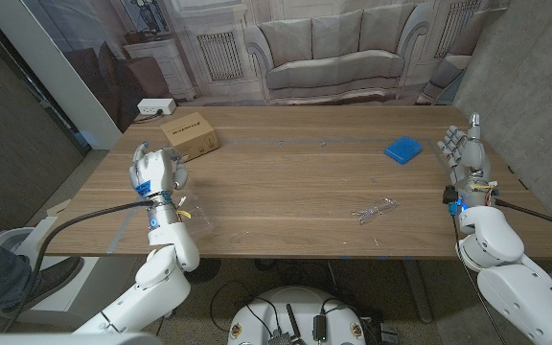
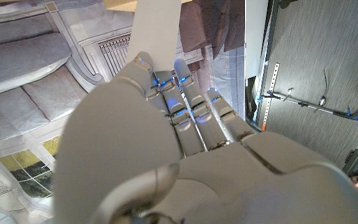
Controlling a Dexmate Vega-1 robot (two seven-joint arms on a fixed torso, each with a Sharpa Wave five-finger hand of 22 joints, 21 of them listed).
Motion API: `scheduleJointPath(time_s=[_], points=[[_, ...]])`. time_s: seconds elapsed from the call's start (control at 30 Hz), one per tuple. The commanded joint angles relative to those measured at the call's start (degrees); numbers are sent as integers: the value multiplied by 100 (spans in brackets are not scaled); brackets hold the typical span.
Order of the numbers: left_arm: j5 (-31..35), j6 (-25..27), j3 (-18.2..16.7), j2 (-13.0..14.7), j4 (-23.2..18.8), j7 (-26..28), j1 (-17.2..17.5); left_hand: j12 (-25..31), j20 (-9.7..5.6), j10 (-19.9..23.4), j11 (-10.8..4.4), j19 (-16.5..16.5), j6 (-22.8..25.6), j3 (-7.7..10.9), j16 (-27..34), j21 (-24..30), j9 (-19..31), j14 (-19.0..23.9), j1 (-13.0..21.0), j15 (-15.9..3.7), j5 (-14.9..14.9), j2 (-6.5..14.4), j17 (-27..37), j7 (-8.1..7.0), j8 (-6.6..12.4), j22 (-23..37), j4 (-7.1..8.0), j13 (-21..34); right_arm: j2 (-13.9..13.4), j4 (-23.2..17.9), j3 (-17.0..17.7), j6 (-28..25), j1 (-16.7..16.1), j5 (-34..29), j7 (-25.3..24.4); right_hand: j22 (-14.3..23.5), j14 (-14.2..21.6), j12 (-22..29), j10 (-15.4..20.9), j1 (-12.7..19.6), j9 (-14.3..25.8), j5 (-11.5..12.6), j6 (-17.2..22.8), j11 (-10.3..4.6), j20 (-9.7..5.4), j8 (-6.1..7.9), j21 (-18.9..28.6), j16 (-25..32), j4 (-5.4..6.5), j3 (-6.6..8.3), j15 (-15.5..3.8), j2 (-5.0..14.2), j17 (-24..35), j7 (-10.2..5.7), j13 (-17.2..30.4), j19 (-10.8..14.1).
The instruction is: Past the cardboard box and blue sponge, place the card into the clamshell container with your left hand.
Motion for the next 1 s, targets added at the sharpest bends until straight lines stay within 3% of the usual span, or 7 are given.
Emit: scheduleJointPath(time_s=[0.03,0.5,1.0], points=[[48,86,-82,-84,30,253,267,-5,-352,31,-40,-32,25,53,-1,-22,21,-25,-23,-432,-5,3,22,-42,-1,5,1,8,-21,10,-20,-41,37,13,-6,16,20,-3,36,41,13,-12,61,23,-12,-16,-22,-12,-4,-45,4,19,19,-7,29,45],[-234,43,-242,-146,-65,133,458,-13,-336,28,-30,-42,15,87,5,-22,21,-18,-32,-426,-6,-2,22,-24,-6,6,2,19,-51,-78,-9,-132,9,2,-57,17,25,-7,28,43,13,-14,59,-5,-11,-17,-24,-11,-7,-55,5,25,19,-15,29,48],[-302,446,-64,-91,-89,-228,362,-22,-319,32,-41,-52,24,125,4,-22,22,-24,-45,-422,-10,-13,21,-34,-2,6,3,27,-66,-167,2,-227,-8,-31,-111,17,25,-5,32,48,13,-15,65,-13,-12,-15,-26,-12,-10,-62,6,33,19,-15,29,47]])
